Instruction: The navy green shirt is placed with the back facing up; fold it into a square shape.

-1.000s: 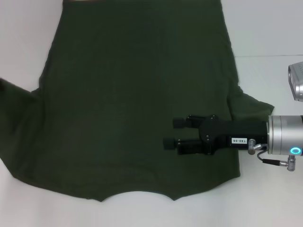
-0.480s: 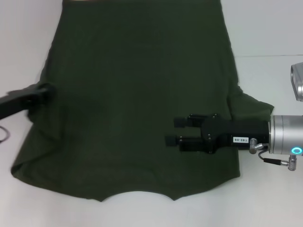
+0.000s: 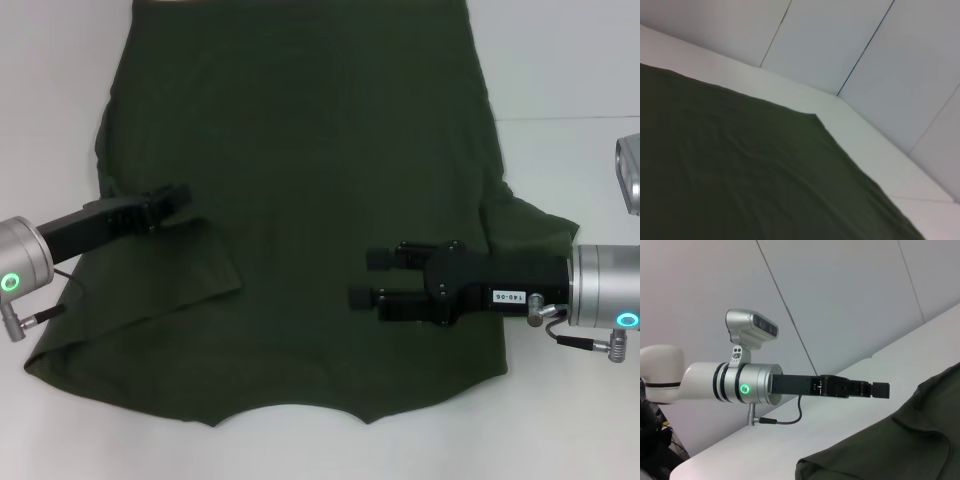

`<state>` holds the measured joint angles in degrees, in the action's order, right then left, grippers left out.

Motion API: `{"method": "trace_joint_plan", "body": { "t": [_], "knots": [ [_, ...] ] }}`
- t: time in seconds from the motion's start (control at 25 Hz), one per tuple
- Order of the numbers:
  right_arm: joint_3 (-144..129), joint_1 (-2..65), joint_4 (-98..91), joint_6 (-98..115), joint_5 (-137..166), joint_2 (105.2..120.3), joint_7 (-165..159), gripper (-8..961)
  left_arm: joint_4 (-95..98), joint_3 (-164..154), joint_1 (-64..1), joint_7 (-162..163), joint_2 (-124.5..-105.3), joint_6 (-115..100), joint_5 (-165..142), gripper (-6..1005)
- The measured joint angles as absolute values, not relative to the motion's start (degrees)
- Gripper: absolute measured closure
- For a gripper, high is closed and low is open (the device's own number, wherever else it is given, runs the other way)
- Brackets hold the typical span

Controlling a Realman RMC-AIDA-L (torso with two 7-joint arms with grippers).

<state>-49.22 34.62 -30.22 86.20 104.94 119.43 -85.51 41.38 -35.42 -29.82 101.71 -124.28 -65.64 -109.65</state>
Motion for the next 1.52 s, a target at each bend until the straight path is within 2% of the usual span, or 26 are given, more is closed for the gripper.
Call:
{"method": "trace_joint_plan", "body": {
  "t": [0.24, 0.44, 0.84, 1.0, 1.2, 1.52],
  "knots": [
    [-49.1, 34.6, -30.2, 86.3, 104.9, 119.43, -85.5, 158, 40.8, -35.2, -29.4, 101.1, -124.21, -65.9, -108.3, 753],
    [-49.0, 34.6, -30.2, 86.3, 104.9, 119.44, -85.5, 156, 40.9, -34.9, -29.3, 100.5, -124.1, -65.9, -108.3, 524],
    [-43.4, 33.2, -30.5, 86.9, 104.9, 119.19, -87.6, 151, 40.7, -34.9, -28.1, 93.6, -124.19, -76.1, -108.2, 220],
    [-41.7, 32.5, -31.4, 86.2, 105.2, 118.51, -94.1, 150, 37.7, -35.2, -28.0, 84.7, -124.32, -81.4, -108.2, 73],
    [-42.0, 31.9, -34.0, 84.5, 107.3, 116.95, -104.1, 149, 33.5, -36.2, -28.4, 75.0, -124.27, -84.1, -108.6, 30],
    [-41.5, 29.5, -39.5, 80.3, 114.4, 114.1, -119.7, 150, 31.9, -44.3, -28.3, 66.1, -124.61, -86.4, -109.3, 36]
  ]
}}
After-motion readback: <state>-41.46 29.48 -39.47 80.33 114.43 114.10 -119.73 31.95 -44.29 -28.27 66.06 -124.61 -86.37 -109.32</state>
